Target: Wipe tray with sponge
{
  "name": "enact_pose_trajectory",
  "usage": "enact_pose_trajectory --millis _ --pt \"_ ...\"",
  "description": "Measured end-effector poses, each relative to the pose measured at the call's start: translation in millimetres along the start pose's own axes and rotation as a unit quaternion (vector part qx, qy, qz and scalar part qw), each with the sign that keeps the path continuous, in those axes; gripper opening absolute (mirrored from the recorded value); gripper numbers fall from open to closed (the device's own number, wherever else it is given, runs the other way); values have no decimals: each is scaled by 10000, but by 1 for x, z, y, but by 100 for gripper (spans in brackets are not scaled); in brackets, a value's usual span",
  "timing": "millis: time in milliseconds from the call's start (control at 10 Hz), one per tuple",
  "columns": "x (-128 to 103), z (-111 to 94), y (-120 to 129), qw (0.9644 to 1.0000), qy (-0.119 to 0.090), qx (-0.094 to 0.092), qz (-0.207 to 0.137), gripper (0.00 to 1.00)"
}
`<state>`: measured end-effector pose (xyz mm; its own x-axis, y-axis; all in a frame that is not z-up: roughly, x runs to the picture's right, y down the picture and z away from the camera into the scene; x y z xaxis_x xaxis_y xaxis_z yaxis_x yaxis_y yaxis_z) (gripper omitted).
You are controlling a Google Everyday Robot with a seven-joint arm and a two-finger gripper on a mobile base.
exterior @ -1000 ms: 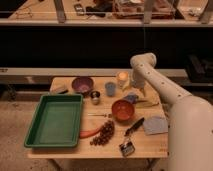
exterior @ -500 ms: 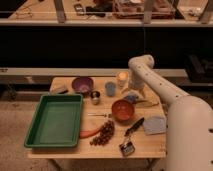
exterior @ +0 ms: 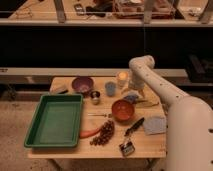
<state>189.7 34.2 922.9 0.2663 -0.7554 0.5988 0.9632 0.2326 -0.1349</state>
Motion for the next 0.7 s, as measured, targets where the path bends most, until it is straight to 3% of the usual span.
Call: enact_pose_trajectory --millis 700 --pt "7 7 2 9999 4 -81 -92 80"
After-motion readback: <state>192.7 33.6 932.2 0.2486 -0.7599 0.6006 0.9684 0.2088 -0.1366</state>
